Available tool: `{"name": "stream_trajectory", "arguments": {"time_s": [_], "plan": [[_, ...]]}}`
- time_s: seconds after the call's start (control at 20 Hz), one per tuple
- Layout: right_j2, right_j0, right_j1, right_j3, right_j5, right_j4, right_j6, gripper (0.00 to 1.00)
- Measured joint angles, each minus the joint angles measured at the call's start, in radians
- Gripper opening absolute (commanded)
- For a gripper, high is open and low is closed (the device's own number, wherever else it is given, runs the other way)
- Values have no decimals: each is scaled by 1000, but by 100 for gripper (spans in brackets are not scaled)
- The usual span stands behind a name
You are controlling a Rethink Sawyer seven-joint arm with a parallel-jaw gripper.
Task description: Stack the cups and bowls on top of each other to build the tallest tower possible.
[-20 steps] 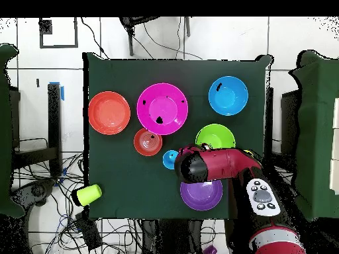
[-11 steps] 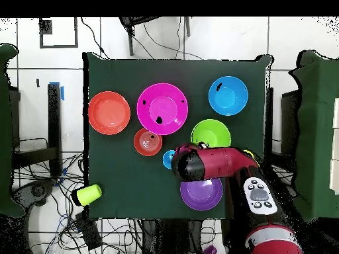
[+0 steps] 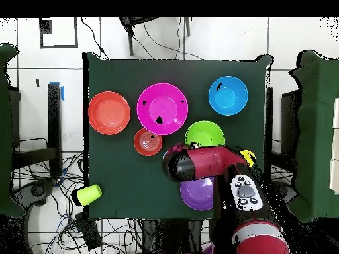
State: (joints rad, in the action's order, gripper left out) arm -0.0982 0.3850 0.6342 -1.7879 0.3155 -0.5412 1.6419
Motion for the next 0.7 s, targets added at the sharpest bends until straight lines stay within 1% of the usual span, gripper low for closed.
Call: {"name": "stream_trajectory", "arguments": {"time_s": [0.5, 0.55, 0.7], "plan": [[71, -52, -27, 16, -39, 0, 0, 0], [83, -64, -38, 22, -50, 0, 0, 100], [83, -63, -42, 22, -55, 0, 0, 100]]}}
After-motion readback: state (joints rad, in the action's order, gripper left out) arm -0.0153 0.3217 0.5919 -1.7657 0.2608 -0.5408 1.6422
